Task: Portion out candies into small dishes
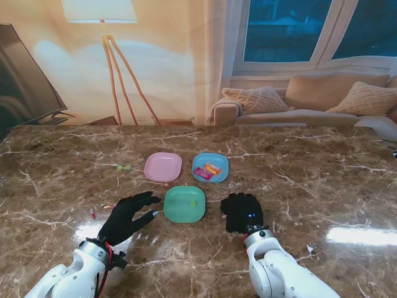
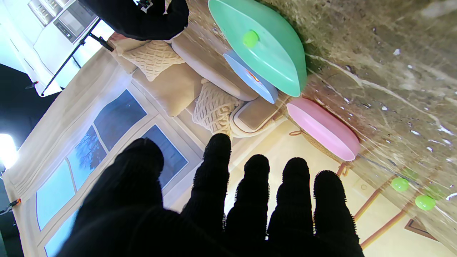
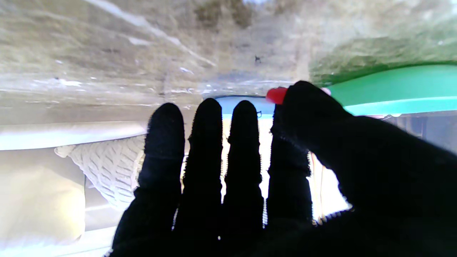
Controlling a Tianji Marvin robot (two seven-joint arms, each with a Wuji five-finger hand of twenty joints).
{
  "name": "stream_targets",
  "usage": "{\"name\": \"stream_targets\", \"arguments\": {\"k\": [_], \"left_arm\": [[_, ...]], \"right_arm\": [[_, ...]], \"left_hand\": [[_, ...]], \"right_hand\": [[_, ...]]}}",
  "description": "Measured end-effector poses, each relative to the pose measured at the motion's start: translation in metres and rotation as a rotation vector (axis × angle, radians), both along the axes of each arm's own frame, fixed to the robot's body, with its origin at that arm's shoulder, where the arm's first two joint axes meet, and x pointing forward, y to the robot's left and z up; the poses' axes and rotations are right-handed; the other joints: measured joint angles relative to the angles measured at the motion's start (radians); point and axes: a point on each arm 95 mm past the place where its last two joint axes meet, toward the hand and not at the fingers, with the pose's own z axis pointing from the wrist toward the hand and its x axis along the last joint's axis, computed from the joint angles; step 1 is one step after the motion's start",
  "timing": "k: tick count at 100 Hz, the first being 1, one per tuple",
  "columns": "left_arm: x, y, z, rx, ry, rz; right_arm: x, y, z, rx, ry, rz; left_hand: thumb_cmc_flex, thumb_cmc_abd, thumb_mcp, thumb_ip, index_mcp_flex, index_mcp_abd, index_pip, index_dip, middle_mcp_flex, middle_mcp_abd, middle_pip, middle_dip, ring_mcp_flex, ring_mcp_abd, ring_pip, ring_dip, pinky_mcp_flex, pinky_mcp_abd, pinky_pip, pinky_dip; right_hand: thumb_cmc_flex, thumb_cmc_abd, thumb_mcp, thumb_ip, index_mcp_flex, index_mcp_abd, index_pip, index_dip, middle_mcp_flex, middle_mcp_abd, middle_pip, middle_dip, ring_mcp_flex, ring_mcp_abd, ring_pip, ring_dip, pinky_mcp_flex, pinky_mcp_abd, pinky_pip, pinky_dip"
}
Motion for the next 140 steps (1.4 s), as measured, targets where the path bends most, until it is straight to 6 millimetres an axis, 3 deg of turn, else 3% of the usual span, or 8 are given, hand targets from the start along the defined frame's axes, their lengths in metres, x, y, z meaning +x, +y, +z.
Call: {"name": "stream_targets", "arguments": {"k": [33,75,108,140], "left_arm": [[0.001,-0.001,0.001,0.002,0.002,-0.007],[0.002,0.006,0.007,0.015,-0.001,-0.003],[0.003,0.011,0.012,0.015,0.001,0.004],[0.003,0.015,0.016,0.024,0.006,0.01]], "right_arm": [[0.014,0.016,0.018,0.017,-0.038,0.039],[0.071,0.071,0.062,0.054,-0.11,0.128],[0.122,0.093,0.065,0.038,-0.064,0.127],[0.156,0.12,0.062,0.069,-0.033,0.125]], "left_hand": [[0.0,0.0,0.0,0.0,0.0,0.0,0.0,0.0,0.0,0.0,0.0,0.0,0.0,0.0,0.0,0.0,0.0,0.0,0.0,0.0],[0.0,0.0,0.0,0.0,0.0,0.0,0.0,0.0,0.0,0.0,0.0,0.0,0.0,0.0,0.0,0.0,0.0,0.0,-0.001,0.0],[0.0,0.0,0.0,0.0,0.0,0.0,0.0,0.0,0.0,0.0,0.0,0.0,0.0,0.0,0.0,0.0,0.0,0.0,-0.001,0.0],[0.0,0.0,0.0,0.0,0.0,0.0,0.0,0.0,0.0,0.0,0.0,0.0,0.0,0.0,0.0,0.0,0.0,0.0,-0.001,0.0]], "right_hand": [[0.0,-0.002,0.0,0.0,0.002,0.0,-0.001,-0.004,0.001,0.0,0.0,0.0,0.0,0.0,0.0,0.0,0.001,0.0,0.0,0.0],[0.0,-0.009,0.0,0.0,0.015,0.0,-0.015,-0.014,0.001,0.0,0.0,-0.001,0.0,0.001,-0.001,-0.001,0.001,0.0,0.0,0.0],[0.0,-0.01,0.0,0.0,0.017,-0.001,-0.016,-0.015,0.011,0.0,-0.013,-0.001,0.0,0.001,-0.003,-0.001,0.001,0.0,0.0,0.0],[0.0,-0.01,0.0,0.0,0.017,-0.001,-0.016,-0.016,0.011,0.0,-0.023,-0.002,0.0,0.001,-0.016,-0.013,0.001,0.0,0.0,0.0]]}}
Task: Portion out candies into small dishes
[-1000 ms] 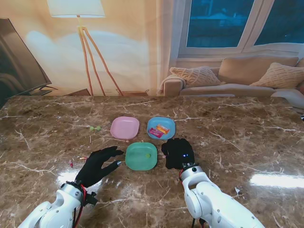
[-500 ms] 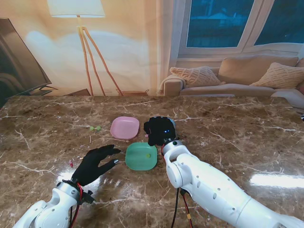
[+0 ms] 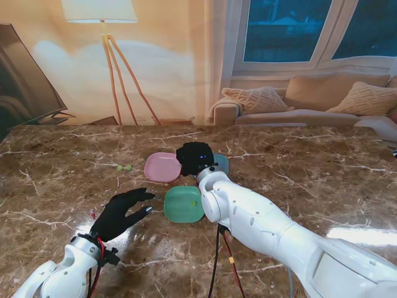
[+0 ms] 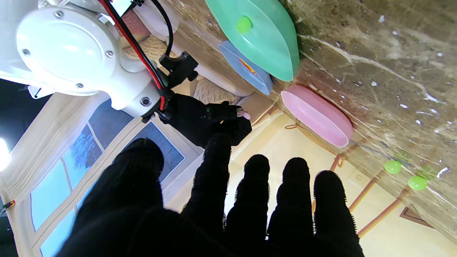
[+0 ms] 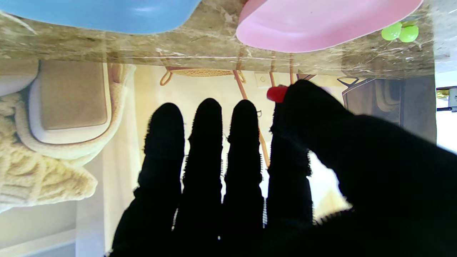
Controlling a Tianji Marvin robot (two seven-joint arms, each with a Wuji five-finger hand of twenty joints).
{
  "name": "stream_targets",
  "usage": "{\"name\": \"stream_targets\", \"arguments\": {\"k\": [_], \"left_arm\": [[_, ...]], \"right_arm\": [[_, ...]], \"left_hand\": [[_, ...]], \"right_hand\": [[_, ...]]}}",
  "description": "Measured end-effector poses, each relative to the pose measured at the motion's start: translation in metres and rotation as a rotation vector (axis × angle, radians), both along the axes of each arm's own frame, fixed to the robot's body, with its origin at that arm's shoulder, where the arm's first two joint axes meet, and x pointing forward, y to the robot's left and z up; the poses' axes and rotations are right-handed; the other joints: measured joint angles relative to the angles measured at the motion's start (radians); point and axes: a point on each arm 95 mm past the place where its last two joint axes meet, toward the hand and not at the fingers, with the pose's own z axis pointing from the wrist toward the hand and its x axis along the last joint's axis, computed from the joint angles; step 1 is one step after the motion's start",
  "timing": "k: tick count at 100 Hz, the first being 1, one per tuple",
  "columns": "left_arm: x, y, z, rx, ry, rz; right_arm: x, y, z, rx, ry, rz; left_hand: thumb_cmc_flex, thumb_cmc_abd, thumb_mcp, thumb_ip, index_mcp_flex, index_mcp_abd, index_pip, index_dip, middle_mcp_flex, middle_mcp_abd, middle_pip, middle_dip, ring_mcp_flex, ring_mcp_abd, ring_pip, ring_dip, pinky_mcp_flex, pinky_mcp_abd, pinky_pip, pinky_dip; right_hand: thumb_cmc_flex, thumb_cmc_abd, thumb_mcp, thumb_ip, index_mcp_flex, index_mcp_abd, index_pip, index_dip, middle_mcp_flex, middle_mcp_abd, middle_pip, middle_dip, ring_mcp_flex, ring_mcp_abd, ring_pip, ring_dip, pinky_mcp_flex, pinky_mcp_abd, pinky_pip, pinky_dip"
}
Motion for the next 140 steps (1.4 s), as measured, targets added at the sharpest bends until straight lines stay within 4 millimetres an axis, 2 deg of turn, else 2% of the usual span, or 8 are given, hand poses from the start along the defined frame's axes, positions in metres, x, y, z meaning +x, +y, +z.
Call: {"name": "stream_targets", "arguments": {"k": [46,58,76,98,104,116,127,140], "left_arm": [[-0.004,0.012,-0.001,0.014,0.009,0.026],[-0.005,0.014,-0.002,0.016,0.011,0.03],[-0.005,0.016,-0.004,0.017,0.016,0.034],[-0.006,0.016,-0.004,0.02,0.023,0.041],[-0.007,0.016,-0.004,0.02,0.024,0.042],[-0.008,0.017,-0.004,0.022,0.026,0.043],[-0.008,0.017,-0.004,0.023,0.026,0.043],[-0.008,0.017,-0.004,0.023,0.026,0.044]], "right_arm": [[0.03,0.036,-0.008,0.009,0.054,0.016],[0.033,0.043,-0.006,0.0,0.056,0.019],[0.035,0.05,-0.005,0.007,0.069,0.024],[0.034,0.053,-0.006,-0.017,0.085,0.013],[0.035,0.053,-0.007,-0.023,0.092,0.008],[0.035,0.053,-0.007,-0.032,0.096,0.003],[0.035,0.052,-0.008,-0.034,0.1,0.003],[0.035,0.051,-0.008,-0.035,0.1,0.004]], "left_hand": [[0.0,0.0,0.0,0.0,0.0,0.0,0.0,0.0,0.0,0.0,0.0,0.0,0.0,0.0,0.0,0.0,0.0,0.0,0.0,0.0],[0.0,0.0,0.0,0.0,0.0,0.0,0.0,0.0,0.0,0.0,0.0,0.0,0.0,0.0,0.0,0.0,0.0,0.0,0.0,0.0],[0.0,0.0,0.0,0.0,0.0,0.0,0.0,0.0,0.0,0.0,0.0,0.0,0.0,0.0,0.0,0.0,0.0,0.0,0.0,0.0],[0.0,0.0,0.0,0.0,0.0,0.0,0.0,0.0,0.0,0.0,0.0,0.0,0.0,0.0,0.0,0.0,0.0,0.0,-0.002,0.0],[0.0,0.0,0.0,0.0,0.0,0.0,0.0,0.0,0.0,0.0,0.0,0.0,0.0,0.0,0.0,0.0,0.0,0.0,-0.002,0.0],[0.0,0.0,0.0,0.0,0.0,0.0,0.0,0.0,0.0,0.0,0.0,0.0,0.0,0.0,0.0,0.0,0.0,0.0,-0.004,0.0],[0.0,0.0,0.0,0.0,0.0,0.0,0.0,0.0,0.0,0.0,0.0,0.0,0.0,0.0,0.0,0.0,0.0,0.0,-0.005,0.0],[0.0,0.0,0.0,0.0,0.0,0.0,0.0,0.0,0.0,0.0,0.0,0.0,0.0,0.0,0.0,0.0,-0.002,0.0,-0.006,0.0]], "right_hand": [[0.0,0.0,-0.001,0.0,0.001,-0.003,-0.007,0.0,-0.028,0.001,-0.018,-0.063,-0.056,0.011,-0.07,-0.039,-0.039,0.0,-0.003,0.0],[0.0,0.0,-0.005,0.0,0.001,-0.007,-0.008,0.0,-0.065,0.001,-0.026,-0.146,-0.107,0.012,-0.088,-0.065,-0.06,0.0,-0.01,0.0],[0.002,0.001,-0.011,0.0,0.001,-0.009,-0.008,-0.013,-0.066,0.002,-0.026,-0.173,-0.107,0.012,-0.086,-0.065,-0.061,0.0,-0.015,0.0],[0.004,0.023,-0.051,0.0,0.001,-0.015,-0.016,-0.065,-0.066,0.002,-0.027,-0.198,-0.107,0.012,-0.085,-0.068,-0.061,0.0,-0.015,0.0],[0.005,0.038,-0.07,0.0,0.001,-0.02,-0.019,-0.105,-0.076,0.004,-0.026,-0.209,-0.107,0.012,-0.085,-0.069,-0.061,0.0,-0.015,0.0],[0.006,0.064,-0.094,0.0,-0.042,-0.02,0.041,-0.251,-0.077,0.007,-0.027,-0.233,-0.107,0.012,-0.084,-0.076,-0.061,0.0,-0.015,0.0],[0.01,0.064,-0.094,0.014,-0.109,0.026,0.057,-0.351,-0.102,0.01,-0.041,-0.246,-0.107,0.012,-0.084,-0.076,-0.061,0.0,-0.015,0.0],[0.009,0.046,-0.094,0.016,-0.124,0.048,0.056,-0.387,-0.112,0.013,-0.041,-0.247,-0.107,0.012,-0.084,-0.076,-0.061,0.0,-0.015,0.0]]}}
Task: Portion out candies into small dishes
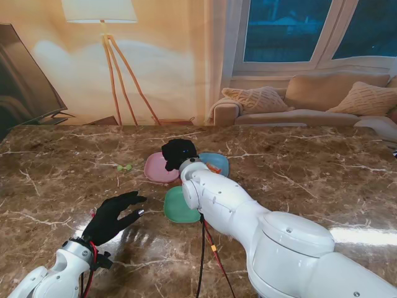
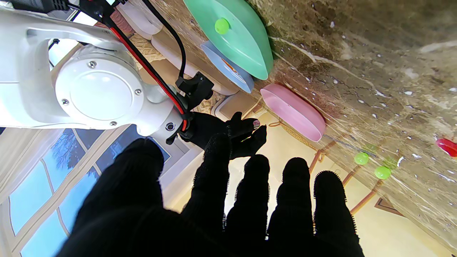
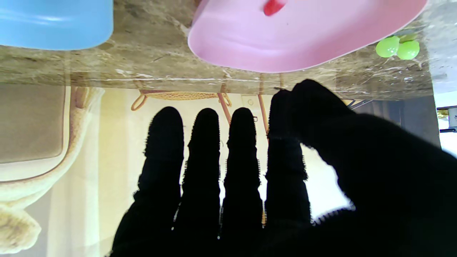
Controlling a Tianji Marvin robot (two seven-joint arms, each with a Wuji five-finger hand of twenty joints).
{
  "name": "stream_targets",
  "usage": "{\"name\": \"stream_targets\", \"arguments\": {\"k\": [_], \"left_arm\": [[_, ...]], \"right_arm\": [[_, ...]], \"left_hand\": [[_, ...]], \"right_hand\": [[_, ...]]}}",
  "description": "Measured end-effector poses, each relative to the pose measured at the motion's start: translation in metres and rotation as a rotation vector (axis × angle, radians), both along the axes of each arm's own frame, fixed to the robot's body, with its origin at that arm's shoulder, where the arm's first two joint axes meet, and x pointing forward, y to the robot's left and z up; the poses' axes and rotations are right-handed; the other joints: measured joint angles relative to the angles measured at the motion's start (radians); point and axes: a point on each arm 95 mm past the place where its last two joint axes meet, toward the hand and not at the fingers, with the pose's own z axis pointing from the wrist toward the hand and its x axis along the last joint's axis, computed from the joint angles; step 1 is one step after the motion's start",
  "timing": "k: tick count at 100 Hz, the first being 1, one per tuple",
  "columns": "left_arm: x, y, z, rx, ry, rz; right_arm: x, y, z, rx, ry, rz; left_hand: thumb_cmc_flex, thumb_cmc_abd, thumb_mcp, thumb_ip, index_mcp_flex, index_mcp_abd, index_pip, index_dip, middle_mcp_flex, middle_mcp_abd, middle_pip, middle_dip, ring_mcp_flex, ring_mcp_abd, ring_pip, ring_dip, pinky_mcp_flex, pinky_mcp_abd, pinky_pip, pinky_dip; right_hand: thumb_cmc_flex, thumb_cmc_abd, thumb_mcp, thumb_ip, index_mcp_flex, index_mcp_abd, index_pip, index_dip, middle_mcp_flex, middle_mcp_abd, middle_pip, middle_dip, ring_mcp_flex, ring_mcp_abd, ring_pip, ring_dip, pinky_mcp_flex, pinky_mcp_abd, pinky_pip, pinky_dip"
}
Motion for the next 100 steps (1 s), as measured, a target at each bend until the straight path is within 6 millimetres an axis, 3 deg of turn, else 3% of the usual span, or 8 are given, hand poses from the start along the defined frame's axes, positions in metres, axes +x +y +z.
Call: {"name": "stream_targets", "arguments": {"k": [40,53,63,73,87,97,100], "left_arm": [[0.0,0.001,0.0,0.002,-0.001,0.0],[0.002,0.0,0.0,-0.001,-0.006,-0.001],[0.003,-0.003,-0.001,-0.004,-0.01,-0.001],[0.004,-0.005,-0.002,-0.009,-0.014,-0.003],[0.005,-0.009,-0.002,-0.013,-0.019,-0.006],[0.005,-0.011,-0.002,-0.012,-0.022,-0.011],[0.005,-0.012,-0.001,-0.012,-0.023,-0.012]], "right_arm": [[-0.001,-0.003,0.002,0.017,-0.05,0.011],[-0.007,-0.005,0.018,0.043,-0.071,0.041],[-0.017,-0.02,0.031,0.032,-0.074,0.028],[-0.027,-0.036,0.037,0.053,-0.104,0.03],[-0.045,-0.056,0.044,0.054,-0.121,0.023],[-0.061,-0.07,0.051,0.061,-0.148,0.014],[-0.065,-0.074,0.053,0.067,-0.154,0.01]], "left_hand": [[0.0,0.0,0.0,0.0,0.0,0.0,0.0,0.0,0.0,0.0,0.0,0.0,0.0,0.0,0.0,0.0,0.0,0.0,0.0,-0.001],[0.0,0.0,0.0,0.0,0.0,0.001,0.0,0.0,0.0,0.0,0.0,0.0,0.0,0.0,0.0,0.0,0.0,0.0,0.0,-0.001],[0.0,0.0,0.0,0.0,0.0,0.001,0.0,0.0,0.0,0.0,0.0,0.0,0.0,0.0,0.0,0.0,0.0,0.0,-0.001,-0.001],[0.0,0.0,0.0,0.0,0.0,0.001,0.0,0.0,0.0,0.0,0.0,0.0,0.0,0.0,0.0,0.0,0.0,0.0,-0.001,-0.001],[0.0,0.0,0.0,0.0,0.0,0.001,0.0,0.0,0.0,0.0,0.0,0.0,0.0,0.0,0.0,0.0,0.0,0.0,-0.001,-0.001],[0.0,0.0,0.0,0.0,0.0,0.001,0.0,0.0,0.0,0.0,0.0,0.0,0.0,0.0,0.0,0.0,0.0,0.0,-0.001,-0.001],[0.0,0.0,0.0,0.0,0.0,0.001,0.0,0.0,0.0,0.0,0.0,0.0,0.0,0.0,0.0,0.0,0.0,0.0,-0.001,-0.001]], "right_hand": [[0.002,0.001,0.0,0.008,-0.012,0.003,0.0,-0.002,-0.011,0.01,-0.014,-0.014,-0.011,0.0,0.0,-0.012,-0.001,0.0,-0.012,0.0],[-0.044,0.044,-0.013,0.047,-0.051,-0.007,-0.084,0.037,-0.026,0.009,-0.053,-0.039,-0.011,-0.004,-0.003,-0.012,-0.01,0.0,-0.043,0.0],[-0.075,0.074,-0.017,0.079,-0.051,0.029,-0.142,0.06,-0.026,0.021,-0.064,-0.052,-0.011,0.001,-0.011,-0.012,-0.019,0.01,-0.066,0.0],[-0.085,0.087,-0.022,0.079,-0.051,0.024,-0.175,0.061,-0.026,0.021,-0.084,-0.075,-0.01,0.001,-0.024,-0.012,-0.022,0.012,-0.089,-0.001],[-0.097,0.103,-0.027,0.119,-0.051,0.034,-0.222,0.065,-0.025,0.022,-0.102,-0.099,-0.009,0.001,-0.036,-0.018,-0.023,0.024,-0.118,-0.012],[-0.118,0.115,-0.037,0.12,-0.051,0.044,-0.257,0.073,-0.026,0.022,-0.124,-0.114,-0.008,0.001,-0.061,-0.027,-0.028,0.034,-0.145,-0.022],[-0.127,0.125,-0.037,0.141,-0.051,0.045,-0.276,0.073,-0.025,0.022,-0.129,-0.123,-0.008,0.001,-0.073,-0.037,-0.031,0.037,-0.167,-0.023]]}}
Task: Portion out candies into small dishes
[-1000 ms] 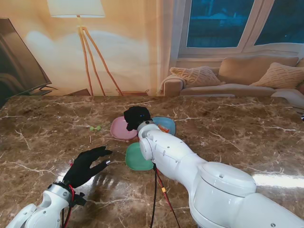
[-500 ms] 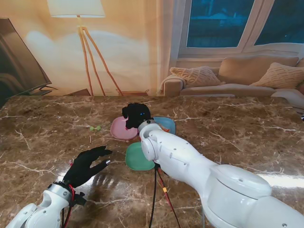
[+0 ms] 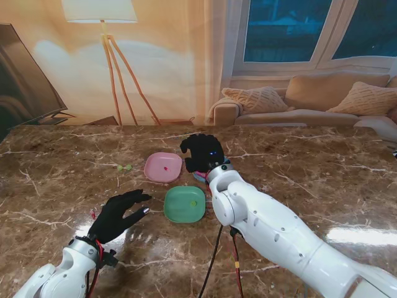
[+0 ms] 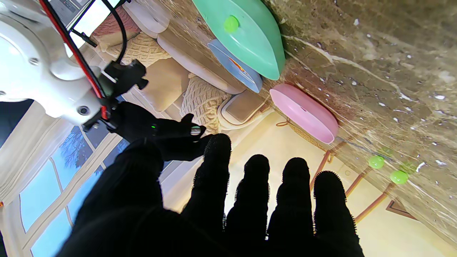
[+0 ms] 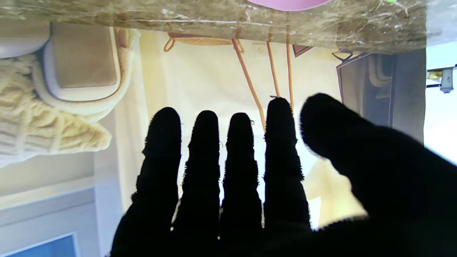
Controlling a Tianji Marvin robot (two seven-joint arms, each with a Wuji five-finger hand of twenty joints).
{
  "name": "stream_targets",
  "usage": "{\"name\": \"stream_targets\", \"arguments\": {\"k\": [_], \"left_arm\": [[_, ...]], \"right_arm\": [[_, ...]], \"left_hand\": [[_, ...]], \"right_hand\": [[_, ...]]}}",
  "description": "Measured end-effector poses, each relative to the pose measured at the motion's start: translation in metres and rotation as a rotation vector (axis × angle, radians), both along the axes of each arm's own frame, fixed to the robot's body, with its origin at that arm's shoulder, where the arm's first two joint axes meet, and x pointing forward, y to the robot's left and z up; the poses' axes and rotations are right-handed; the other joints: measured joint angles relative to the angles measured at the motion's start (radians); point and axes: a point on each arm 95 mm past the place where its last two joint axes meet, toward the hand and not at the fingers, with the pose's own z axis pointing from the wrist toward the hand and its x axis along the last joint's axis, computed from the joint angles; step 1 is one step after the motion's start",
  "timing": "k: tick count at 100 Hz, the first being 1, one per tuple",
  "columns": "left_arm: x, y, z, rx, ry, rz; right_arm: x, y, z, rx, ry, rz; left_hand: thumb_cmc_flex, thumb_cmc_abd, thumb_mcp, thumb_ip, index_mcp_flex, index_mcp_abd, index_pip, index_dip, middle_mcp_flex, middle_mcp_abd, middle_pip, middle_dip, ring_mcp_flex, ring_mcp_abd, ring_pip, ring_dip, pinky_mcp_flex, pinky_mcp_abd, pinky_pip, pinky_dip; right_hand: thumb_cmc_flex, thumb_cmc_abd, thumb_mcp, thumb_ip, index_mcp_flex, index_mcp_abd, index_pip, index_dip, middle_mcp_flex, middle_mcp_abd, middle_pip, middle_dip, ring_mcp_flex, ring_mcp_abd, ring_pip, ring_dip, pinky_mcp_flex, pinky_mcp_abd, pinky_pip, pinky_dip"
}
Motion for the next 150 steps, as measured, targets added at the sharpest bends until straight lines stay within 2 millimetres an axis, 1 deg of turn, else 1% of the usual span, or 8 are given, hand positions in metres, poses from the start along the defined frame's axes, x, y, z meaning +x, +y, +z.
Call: {"name": "stream_targets", "arguments": {"k": [13,28,51,58,71,100,133,150], "left_arm": [[0.001,-0.004,0.001,-0.004,-0.006,-0.007],[0.004,-0.011,0.002,-0.01,-0.013,-0.02],[0.007,-0.017,0.002,-0.021,-0.021,-0.03],[0.008,-0.019,0.003,-0.022,-0.022,-0.034],[0.008,-0.022,0.003,-0.025,-0.024,-0.043],[0.009,-0.033,0.004,-0.033,-0.022,-0.066],[0.013,-0.038,0.006,-0.017,-0.012,-0.091],[0.021,-0.033,0.018,0.014,-0.005,-0.086]], "right_arm": [[-0.023,-0.022,0.007,0.014,-0.022,-0.017],[-0.051,-0.049,0.009,0.027,-0.014,-0.025],[-0.092,-0.095,-0.005,0.048,0.025,-0.068],[-0.105,-0.107,-0.01,0.039,0.048,-0.083],[-0.127,-0.124,-0.022,0.036,0.09,-0.102],[-0.159,-0.135,-0.047,0.129,0.126,-0.17],[-0.166,-0.13,-0.056,0.181,0.12,-0.205],[-0.167,-0.13,-0.055,0.206,0.111,-0.224]], "left_hand": [[0.0,0.0,0.0,0.0,0.0,0.0,0.0,0.0,0.0,0.0,0.0,0.0,0.0,0.0,0.0,0.0,0.0,0.0,0.0,0.0],[0.0,0.0,0.0,0.0,0.0,0.0,0.0,0.0,0.0,0.0,0.0,0.0,0.0,0.0,0.0,0.0,0.0,0.0,0.0,0.0],[0.0,0.0,0.0,0.0,0.0,0.0,0.0,0.0,0.0,0.0,0.0,0.0,0.0,0.0,0.0,0.0,0.0,0.0,0.0,0.0],[0.0,0.0,0.0,0.0,0.0,0.0,0.0,0.0,0.0,0.0,0.0,0.0,0.0,0.0,0.0,0.0,0.0,0.0,0.0,0.0],[0.0,0.0,0.0,0.0,0.0,0.0,0.0,0.0,0.0,0.0,0.0,0.0,0.0,0.0,0.0,0.0,0.0,0.0,0.0,0.0],[0.0,0.0,0.0,0.0,-0.001,0.004,-0.002,0.0,0.0,0.0,0.0,0.0,0.0,0.0,0.0,0.0,0.0,0.001,0.0,0.0],[0.0,0.0,0.0,0.0,-0.003,0.012,-0.013,0.0,0.0,0.0,0.0,0.0,0.0,0.0,0.0,0.0,0.001,0.011,0.0,0.0],[0.0,0.0,0.0,0.0,-0.014,0.013,-0.019,0.0,0.0,0.0,0.0,0.0,0.0,0.001,0.0,0.0,0.013,0.021,0.0,0.0]], "right_hand": [[-0.023,0.012,-0.005,0.041,0.0,0.014,-0.046,0.012,0.002,0.002,-0.034,-0.027,0.001,0.0,-0.04,-0.023,-0.006,0.011,-0.048,-0.022],[-0.035,0.022,-0.026,0.041,0.0,0.036,-0.107,0.007,0.015,0.011,-0.08,-0.065,0.033,0.001,-0.115,-0.069,-0.016,0.023,-0.094,-0.045],[-0.035,0.022,-0.073,0.041,-0.011,0.064,-0.207,-0.102,0.041,0.012,-0.196,-0.172,0.054,0.001,-0.279,-0.168,-0.037,0.029,-0.195,-0.112],[-0.061,0.022,-0.094,0.041,-0.011,0.075,-0.227,-0.125,0.041,0.014,-0.226,-0.2,0.054,0.002,-0.319,-0.213,-0.048,0.03,-0.219,-0.138],[-0.085,0.022,-0.128,0.041,-0.046,0.089,-0.252,-0.165,0.04,0.022,-0.255,-0.235,0.054,0.002,-0.356,-0.24,-0.056,0.03,-0.23,-0.157],[-0.097,0.023,-0.198,0.041,-0.072,0.099,-0.277,-0.208,0.012,0.028,-0.29,-0.285,0.054,0.002,-0.406,-0.27,-0.081,0.033,-0.267,-0.178],[-0.097,0.023,-0.199,0.041,-0.072,0.099,-0.277,-0.22,0.011,0.031,-0.303,-0.315,0.054,0.002,-0.433,-0.297,-0.088,0.037,-0.278,-0.189],[-0.097,0.023,-0.2,0.041,-0.072,0.098,-0.277,-0.224,0.011,0.031,-0.304,-0.325,0.054,0.002,-0.442,-0.307,-0.088,0.037,-0.28,-0.189]]}}
